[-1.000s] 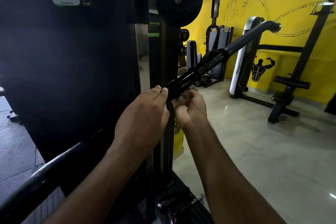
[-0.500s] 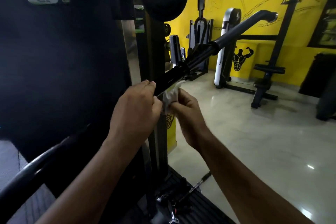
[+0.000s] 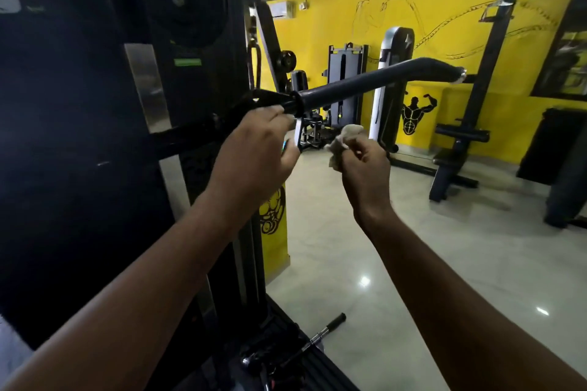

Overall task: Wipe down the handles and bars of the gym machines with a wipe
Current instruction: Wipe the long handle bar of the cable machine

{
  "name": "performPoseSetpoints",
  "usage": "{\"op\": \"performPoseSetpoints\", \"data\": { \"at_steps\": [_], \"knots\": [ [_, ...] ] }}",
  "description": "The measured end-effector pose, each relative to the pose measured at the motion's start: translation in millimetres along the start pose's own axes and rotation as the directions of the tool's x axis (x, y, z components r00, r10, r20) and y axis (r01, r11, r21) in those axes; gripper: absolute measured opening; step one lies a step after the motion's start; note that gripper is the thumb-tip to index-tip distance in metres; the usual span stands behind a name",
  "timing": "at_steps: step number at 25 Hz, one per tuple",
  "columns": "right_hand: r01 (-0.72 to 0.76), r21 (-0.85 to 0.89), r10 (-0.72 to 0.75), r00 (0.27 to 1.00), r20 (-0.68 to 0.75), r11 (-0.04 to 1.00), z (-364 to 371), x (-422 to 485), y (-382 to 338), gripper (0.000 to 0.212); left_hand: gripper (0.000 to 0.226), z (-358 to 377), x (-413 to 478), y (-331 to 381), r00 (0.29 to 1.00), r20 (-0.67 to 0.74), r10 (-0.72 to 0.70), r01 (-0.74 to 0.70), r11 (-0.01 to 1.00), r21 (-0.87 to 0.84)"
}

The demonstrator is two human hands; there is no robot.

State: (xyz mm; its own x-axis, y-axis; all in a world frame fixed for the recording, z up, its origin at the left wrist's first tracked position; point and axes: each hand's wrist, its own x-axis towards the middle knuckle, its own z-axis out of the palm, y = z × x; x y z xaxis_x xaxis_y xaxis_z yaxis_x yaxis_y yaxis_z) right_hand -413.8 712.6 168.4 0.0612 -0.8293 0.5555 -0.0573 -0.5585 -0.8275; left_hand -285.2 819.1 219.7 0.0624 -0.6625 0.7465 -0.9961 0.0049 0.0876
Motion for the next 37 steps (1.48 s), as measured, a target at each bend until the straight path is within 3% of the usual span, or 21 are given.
{"op": "performPoseSetpoints", "data": {
  "at_steps": [4,9,14,19,22,24,28,31,34,35,37],
  "knots": [
    [0.203,-0.069,-0.202,0.979,0.028,0.977,-15,27,5,0.008,0.045,24,44,7,1.000,0.008,0.024,-0.025,0.968,0.248],
    [0.343,-0.018,-0.342,0.939,0.042,0.939,5,60,17,0.016,0.054,40,66,-7,0.994,0.105,-0.012,-0.035,0.897,0.441],
    [0.619,-0.251,-0.590,0.785,0.188,0.744,28,79,29,0.015,0.057,43,62,-22,0.987,0.160,0.026,-0.096,0.890,0.445],
    [0.611,-0.172,-0.584,0.790,0.186,0.773,34,84,38,0.012,0.051,48,60,-38,0.974,0.203,0.097,-0.178,0.883,0.434],
    [0.648,-0.196,-0.594,0.757,0.274,0.736,43,84,42,0.024,0.048,46,63,-41,0.968,0.224,0.111,-0.198,0.886,0.418],
    [0.655,-0.131,-0.613,0.748,0.252,0.744,42,87,47,0.027,0.049,45,63,-39,0.971,0.210,0.117,-0.199,0.881,0.429],
    [0.574,-0.058,-0.559,0.812,0.170,0.816,52,81,52,0.035,0.047,54,65,-32,0.975,0.205,0.081,-0.174,0.854,0.489],
    [0.656,-0.066,-0.629,0.743,0.229,0.752,58,85,63,0.039,0.046,57,69,-26,0.979,0.199,0.040,-0.140,0.843,0.519],
    [0.557,-0.007,-0.543,0.811,0.216,0.830,56,99,70,0.040,0.050,60,71,-24,0.982,0.190,0.008,-0.117,0.815,0.568],
    [0.566,-0.001,-0.552,0.805,0.218,0.825,60,98,67,0.040,0.049,61,72,-24,0.982,0.187,0.006,-0.114,0.813,0.571],
    [0.663,-0.012,-0.638,0.724,0.261,0.748,66,94,63,0.041,0.048,62,74,-24,0.984,0.178,0.011,-0.111,0.821,0.560]
  ]
}}
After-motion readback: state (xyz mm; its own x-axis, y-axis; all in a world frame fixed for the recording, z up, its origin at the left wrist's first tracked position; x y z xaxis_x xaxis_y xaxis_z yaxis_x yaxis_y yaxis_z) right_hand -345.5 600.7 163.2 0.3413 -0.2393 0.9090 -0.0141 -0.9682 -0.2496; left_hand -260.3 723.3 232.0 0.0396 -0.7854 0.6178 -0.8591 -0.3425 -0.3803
